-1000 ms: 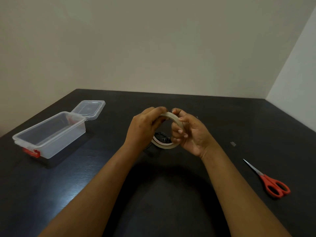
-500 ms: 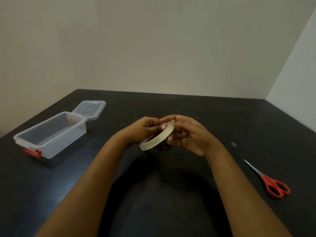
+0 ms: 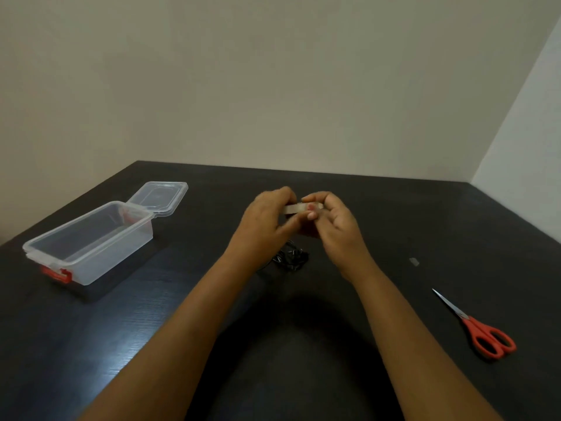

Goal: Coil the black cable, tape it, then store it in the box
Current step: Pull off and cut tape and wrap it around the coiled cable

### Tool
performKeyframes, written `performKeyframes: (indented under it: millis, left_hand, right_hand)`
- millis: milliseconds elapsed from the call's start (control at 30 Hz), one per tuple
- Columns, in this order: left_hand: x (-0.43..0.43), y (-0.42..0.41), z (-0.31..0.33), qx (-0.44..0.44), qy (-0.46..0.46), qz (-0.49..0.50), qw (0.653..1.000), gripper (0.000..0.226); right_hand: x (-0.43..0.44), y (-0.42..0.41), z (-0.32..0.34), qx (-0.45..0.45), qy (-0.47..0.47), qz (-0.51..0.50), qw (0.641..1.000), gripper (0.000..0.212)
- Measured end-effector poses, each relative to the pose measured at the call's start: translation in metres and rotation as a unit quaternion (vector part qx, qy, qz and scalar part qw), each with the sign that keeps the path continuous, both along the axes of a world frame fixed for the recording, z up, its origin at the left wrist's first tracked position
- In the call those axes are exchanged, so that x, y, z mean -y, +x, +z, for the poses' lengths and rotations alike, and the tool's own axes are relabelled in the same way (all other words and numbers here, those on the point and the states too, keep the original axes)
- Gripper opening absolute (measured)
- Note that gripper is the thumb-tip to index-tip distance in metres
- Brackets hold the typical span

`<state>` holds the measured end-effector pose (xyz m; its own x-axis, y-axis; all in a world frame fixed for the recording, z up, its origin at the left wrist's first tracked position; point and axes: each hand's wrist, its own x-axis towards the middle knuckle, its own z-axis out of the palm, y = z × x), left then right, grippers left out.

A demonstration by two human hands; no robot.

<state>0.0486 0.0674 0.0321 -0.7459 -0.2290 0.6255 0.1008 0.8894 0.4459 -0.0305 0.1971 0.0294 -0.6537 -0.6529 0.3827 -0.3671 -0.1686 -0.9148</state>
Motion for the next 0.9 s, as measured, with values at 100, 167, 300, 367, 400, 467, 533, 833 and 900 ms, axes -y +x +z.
performKeyframes:
  millis: [100,167,300,367,400,467,533,833,900]
  left_hand:
    - [0.005,0.0,-0.006,0.001,0.031,-0.026,0.999,0.024]
    - [0.008,-0.001,-0.007,-0.007,-0.015,-0.03,0.999,0.037]
    - [0.008,-0.006,-0.012,-0.032,-0.133,-0.01,0.991,0.054]
    - [0.011,-0.007,-0.015,-0.042,-0.144,-0.002,0.989,0.055]
    - [0.013,-0.008,-0.017,-0.048,-0.141,-0.002,0.989,0.056]
    - [0.013,-0.008,-0.016,-0.06,-0.133,-0.003,0.989,0.059]
    - [0.012,-0.007,-0.015,-0.069,-0.131,-0.003,0.989,0.058]
    - [0.012,-0.007,-0.017,-0.065,-0.125,0.008,0.99,0.04]
    - [0.011,-0.006,-0.017,-0.06,-0.133,0.005,0.989,0.036]
  right_hand:
    - [0.0,0.0,0.001,-0.093,0.079,0.004,0.993,0.012]
    - [-0.005,-0.003,0.005,-0.04,0.115,0.047,0.991,0.012]
    - [-0.009,-0.008,0.004,-0.035,0.187,0.075,0.979,0.015]
    - [-0.007,-0.007,0.003,-0.052,0.193,0.085,0.976,0.017]
    - [-0.007,-0.006,0.003,-0.063,0.195,0.089,0.975,0.017]
    - [-0.006,-0.004,0.003,-0.104,0.204,0.079,0.97,0.016]
    - [-0.005,-0.003,0.002,-0.131,0.206,0.064,0.968,0.02]
    - [-0.005,-0.001,0.005,-0.064,0.185,0.071,0.978,0.019]
    - [-0.005,-0.002,0.004,-0.058,0.195,0.073,0.976,0.021]
